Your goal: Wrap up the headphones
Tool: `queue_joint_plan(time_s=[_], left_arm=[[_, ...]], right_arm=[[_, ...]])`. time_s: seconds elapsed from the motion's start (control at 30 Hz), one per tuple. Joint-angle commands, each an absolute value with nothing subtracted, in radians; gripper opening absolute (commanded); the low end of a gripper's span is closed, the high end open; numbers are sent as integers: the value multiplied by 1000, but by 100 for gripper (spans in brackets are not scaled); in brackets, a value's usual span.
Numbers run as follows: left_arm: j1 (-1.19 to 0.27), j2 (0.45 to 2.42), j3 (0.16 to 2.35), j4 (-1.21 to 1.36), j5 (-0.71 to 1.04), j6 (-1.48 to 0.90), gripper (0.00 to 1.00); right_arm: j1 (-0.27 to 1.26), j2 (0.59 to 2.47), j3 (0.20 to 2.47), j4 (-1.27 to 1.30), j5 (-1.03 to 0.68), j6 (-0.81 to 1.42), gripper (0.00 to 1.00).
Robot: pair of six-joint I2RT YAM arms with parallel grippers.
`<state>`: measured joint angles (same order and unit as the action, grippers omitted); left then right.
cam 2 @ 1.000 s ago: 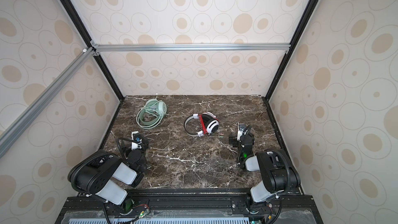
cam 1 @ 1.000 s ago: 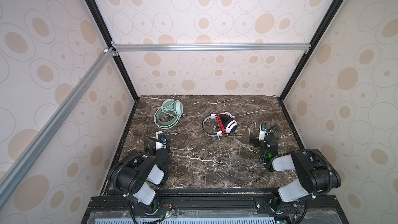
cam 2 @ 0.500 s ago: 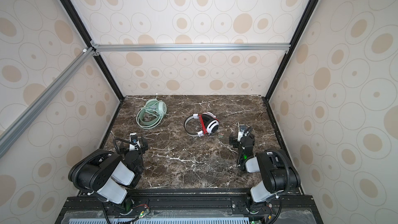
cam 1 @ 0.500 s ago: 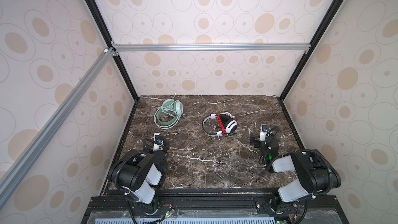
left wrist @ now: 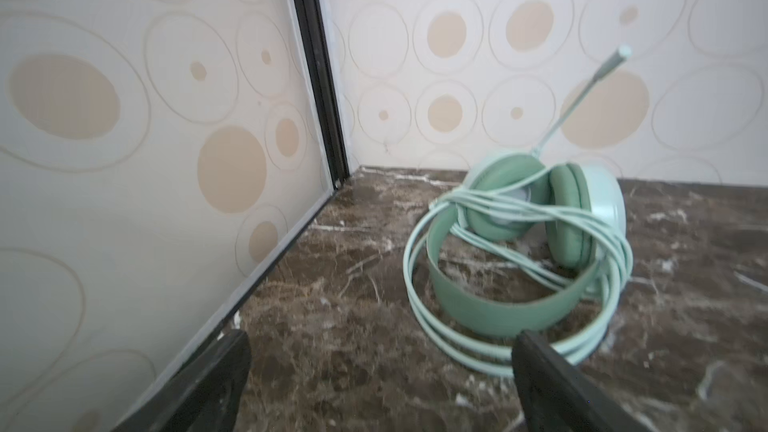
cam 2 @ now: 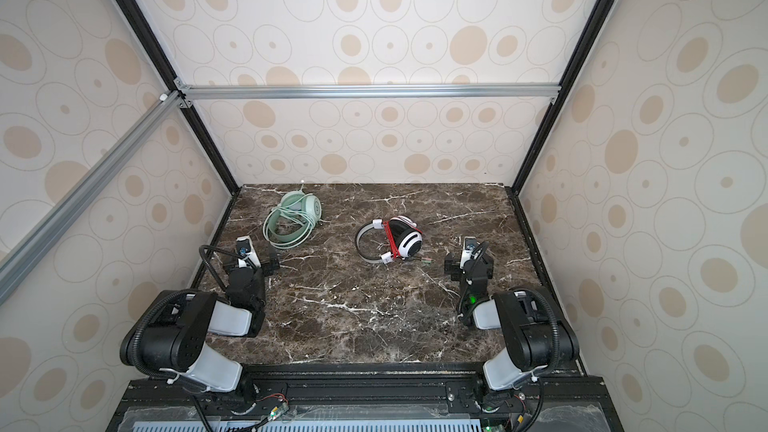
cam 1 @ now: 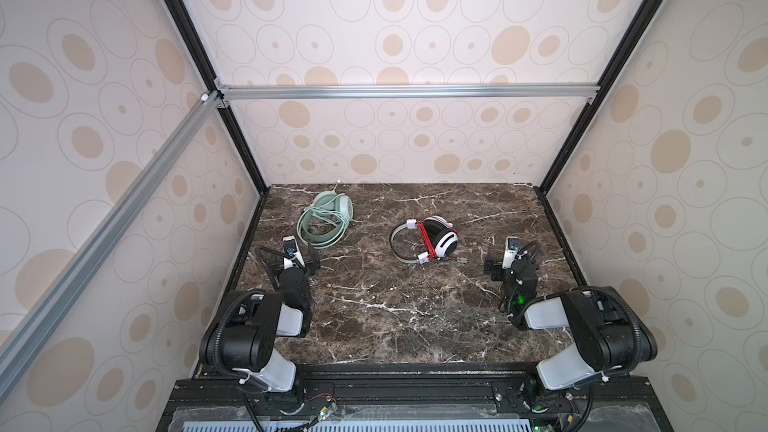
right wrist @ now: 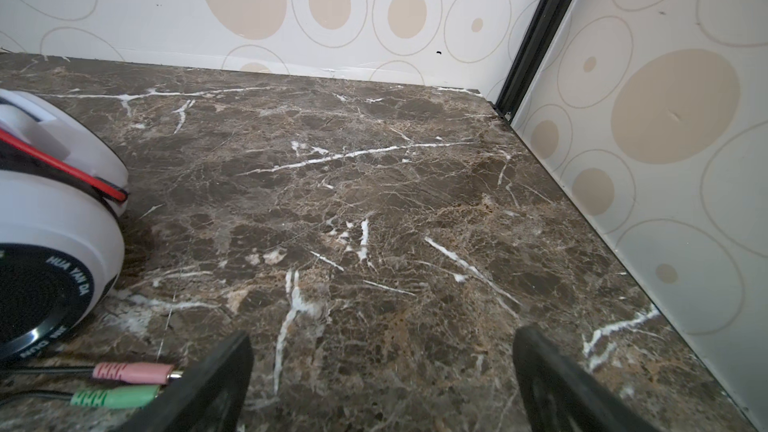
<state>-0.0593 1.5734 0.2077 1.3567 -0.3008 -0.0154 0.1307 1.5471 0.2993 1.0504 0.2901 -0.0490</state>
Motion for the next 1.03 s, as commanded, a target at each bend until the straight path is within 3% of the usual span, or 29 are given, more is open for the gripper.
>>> queue_joint_plan(time_s=[0.0,0.2,0.27,1.0], left_arm=[[-55,1569,211,1365,-273,-48,98],[-56,1574,210,1378,-264,-39,98],[-55,1574,217,1363,-93,20,98],[-28,1577,229,1344,-61,-2,98]], right_arm=[[133,1533,303,1028,302,-46,100],[112,1544,396,863,310,-5,100],[101,1550,413,836,278,0,100],[82,1539,410,824,244,8,100]])
